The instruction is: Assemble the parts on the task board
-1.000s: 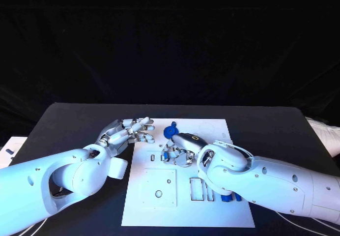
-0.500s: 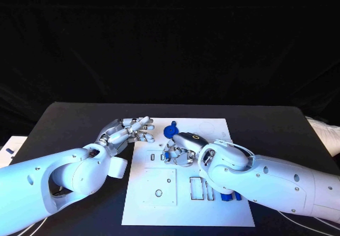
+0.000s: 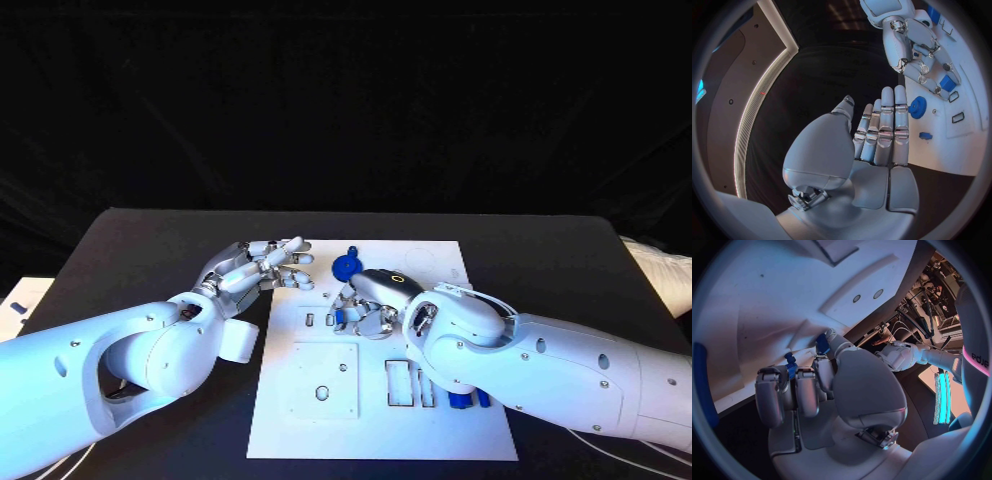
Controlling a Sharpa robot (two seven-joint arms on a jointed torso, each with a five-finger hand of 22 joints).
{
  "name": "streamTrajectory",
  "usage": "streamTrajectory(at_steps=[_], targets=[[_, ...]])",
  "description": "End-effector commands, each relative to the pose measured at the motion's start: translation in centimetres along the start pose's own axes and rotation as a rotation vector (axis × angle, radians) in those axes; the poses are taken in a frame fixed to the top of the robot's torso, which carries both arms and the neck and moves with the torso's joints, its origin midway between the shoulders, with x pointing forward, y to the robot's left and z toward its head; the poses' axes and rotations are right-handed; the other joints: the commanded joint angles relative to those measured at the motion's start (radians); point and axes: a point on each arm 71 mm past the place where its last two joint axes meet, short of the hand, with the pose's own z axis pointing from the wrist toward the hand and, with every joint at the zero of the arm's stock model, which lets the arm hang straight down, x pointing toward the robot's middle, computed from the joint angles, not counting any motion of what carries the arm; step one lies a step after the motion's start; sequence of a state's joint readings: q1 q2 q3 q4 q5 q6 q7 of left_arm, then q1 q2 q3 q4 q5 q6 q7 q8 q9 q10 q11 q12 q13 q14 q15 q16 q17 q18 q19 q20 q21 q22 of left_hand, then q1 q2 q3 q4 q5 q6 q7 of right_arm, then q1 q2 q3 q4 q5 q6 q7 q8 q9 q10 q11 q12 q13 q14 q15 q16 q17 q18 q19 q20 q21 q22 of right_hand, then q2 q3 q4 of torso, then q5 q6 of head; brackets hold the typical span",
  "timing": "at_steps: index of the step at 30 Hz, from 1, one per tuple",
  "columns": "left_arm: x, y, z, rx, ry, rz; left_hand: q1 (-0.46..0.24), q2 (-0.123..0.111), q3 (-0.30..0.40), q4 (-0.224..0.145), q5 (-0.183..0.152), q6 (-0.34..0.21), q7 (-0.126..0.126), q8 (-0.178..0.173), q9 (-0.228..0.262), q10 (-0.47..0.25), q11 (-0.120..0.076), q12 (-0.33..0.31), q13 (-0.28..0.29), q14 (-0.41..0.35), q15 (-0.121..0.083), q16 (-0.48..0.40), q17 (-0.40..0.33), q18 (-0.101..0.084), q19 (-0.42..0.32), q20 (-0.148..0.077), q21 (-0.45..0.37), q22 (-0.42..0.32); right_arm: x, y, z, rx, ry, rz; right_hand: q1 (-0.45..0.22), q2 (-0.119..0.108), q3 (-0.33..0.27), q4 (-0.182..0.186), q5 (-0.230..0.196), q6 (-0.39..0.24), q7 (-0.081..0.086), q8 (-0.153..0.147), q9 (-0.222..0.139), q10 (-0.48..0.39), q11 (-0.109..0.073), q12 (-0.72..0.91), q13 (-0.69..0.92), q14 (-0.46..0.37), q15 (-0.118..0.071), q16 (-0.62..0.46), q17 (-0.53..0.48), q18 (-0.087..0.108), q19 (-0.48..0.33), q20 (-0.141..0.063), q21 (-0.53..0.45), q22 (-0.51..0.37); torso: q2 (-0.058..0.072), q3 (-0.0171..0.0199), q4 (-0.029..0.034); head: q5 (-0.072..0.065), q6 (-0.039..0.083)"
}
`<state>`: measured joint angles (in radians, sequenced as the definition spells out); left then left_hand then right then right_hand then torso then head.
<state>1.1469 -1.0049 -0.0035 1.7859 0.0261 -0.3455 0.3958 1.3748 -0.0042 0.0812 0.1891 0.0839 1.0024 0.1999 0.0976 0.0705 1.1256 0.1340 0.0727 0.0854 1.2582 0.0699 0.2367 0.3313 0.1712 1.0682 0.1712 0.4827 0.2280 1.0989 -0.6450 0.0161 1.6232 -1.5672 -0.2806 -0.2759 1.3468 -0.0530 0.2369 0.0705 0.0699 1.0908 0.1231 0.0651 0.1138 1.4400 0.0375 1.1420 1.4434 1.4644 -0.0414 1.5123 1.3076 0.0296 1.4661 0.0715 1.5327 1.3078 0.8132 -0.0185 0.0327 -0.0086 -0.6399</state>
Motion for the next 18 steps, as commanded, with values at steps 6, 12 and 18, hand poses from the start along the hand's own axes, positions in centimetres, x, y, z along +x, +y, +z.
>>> streamTrajectory(at_steps=[6,12,18], targets=[[0.23,-0.08,0.03,0.009,0.018,-0.009,0.001,0.006,0.000,-0.005,-0.006,-0.003,0.005,-0.003,-0.001,0.000,0.006,-0.003,0.002,0.001,0.002,-0.006,0.001,0.009,-0.006,0.003,0.004,0.001,1.12,-0.97,-0.24,0.063,0.062,-0.032,-0.008,-0.018,-0.012,0.008,0.004,-0.040,0.010,-0.005,-0.013,-0.021,0.006,-0.042,-0.142,0.080,0.015,-0.006,0.139,-0.007,0.032,0.013,-0.007,0.177,0.000,-0.0008,0.0007,-0.001,0.001],[0.24,-0.07,0.03,0.008,0.020,-0.010,0.001,0.006,0.000,-0.005,-0.006,-0.003,0.005,-0.003,-0.001,0.000,0.006,-0.003,0.002,0.001,0.002,-0.006,0.001,0.009,-0.006,0.003,0.004,0.001,1.01,-0.89,-0.22,0.062,0.046,-0.029,-0.009,-0.020,-0.013,0.010,0.005,-0.044,0.011,-0.004,-0.014,-0.023,0.007,-0.048,-0.146,0.080,0.016,-0.006,0.139,-0.007,0.032,0.014,-0.008,0.176,0.000,-0.0008,0.0007,-0.001,0.000],[0.22,-0.06,0.04,0.007,0.020,-0.010,0.001,0.006,0.000,-0.005,-0.006,-0.003,0.005,-0.003,-0.001,0.000,0.006,-0.003,0.002,0.001,0.002,-0.006,0.001,0.009,-0.006,0.003,0.004,0.001,0.83,-0.75,-0.24,0.055,0.019,-0.022,-0.011,-0.022,-0.015,0.013,0.006,-0.048,0.012,-0.003,-0.015,-0.023,0.008,-0.049,-0.147,0.080,0.017,-0.006,0.139,-0.007,0.032,0.015,-0.007,0.177,0.000,-0.0006,0.0005,-0.001,-0.001]])
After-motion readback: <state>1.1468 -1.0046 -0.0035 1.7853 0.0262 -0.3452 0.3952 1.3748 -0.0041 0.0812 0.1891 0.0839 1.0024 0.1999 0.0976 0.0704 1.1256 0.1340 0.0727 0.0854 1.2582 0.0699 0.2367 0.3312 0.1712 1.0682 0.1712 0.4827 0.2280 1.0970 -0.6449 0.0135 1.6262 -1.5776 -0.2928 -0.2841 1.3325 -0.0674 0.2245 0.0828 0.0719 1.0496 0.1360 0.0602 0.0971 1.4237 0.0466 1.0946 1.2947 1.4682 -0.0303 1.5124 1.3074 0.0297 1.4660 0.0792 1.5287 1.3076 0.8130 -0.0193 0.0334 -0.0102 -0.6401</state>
